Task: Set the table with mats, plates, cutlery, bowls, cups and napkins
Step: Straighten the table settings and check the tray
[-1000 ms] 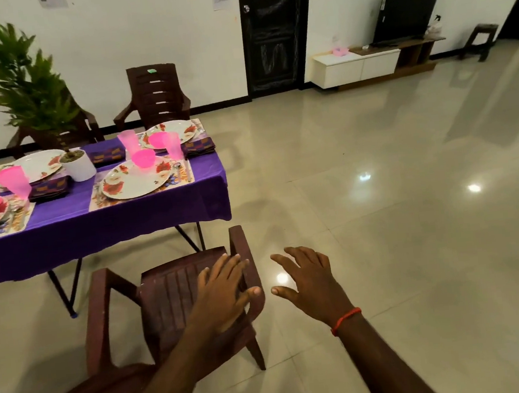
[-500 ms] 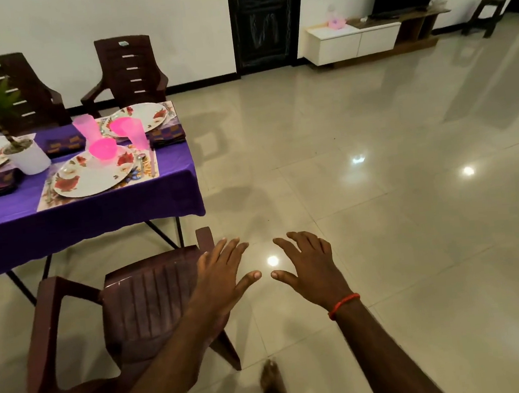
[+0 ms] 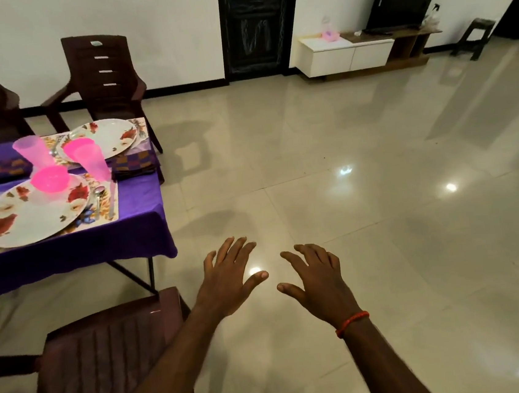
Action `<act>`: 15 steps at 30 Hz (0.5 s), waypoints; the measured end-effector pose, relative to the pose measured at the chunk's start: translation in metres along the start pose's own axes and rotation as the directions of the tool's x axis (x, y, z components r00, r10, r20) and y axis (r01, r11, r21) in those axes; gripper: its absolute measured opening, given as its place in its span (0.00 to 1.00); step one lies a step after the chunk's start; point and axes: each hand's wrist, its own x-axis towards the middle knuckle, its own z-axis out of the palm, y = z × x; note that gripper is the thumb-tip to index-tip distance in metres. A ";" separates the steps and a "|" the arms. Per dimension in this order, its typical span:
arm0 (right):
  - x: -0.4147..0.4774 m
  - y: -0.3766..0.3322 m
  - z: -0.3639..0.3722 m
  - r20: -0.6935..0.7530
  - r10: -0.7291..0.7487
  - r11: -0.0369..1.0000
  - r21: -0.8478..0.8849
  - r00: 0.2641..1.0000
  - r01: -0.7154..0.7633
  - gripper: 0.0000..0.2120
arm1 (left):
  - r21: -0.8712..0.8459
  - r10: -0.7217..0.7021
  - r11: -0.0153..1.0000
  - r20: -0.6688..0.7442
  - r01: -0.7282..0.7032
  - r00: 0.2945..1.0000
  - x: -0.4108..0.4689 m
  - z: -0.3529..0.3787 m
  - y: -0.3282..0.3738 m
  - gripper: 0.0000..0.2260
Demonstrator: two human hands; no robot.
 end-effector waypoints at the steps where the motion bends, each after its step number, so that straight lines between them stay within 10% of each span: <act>1: 0.012 0.006 0.000 -0.004 0.002 1.000 0.000 1.000 -0.002 0.32 | 0.007 -0.002 1.000 0.000 0.002 1.000 0.014 0.000 -0.002 0.37; 15: 0.199 0.108 0.009 -0.026 -0.059 0.998 0.023 0.998 0.059 0.31 | 0.103 -0.057 0.993 -0.008 0.058 0.998 0.193 0.003 -0.028 0.38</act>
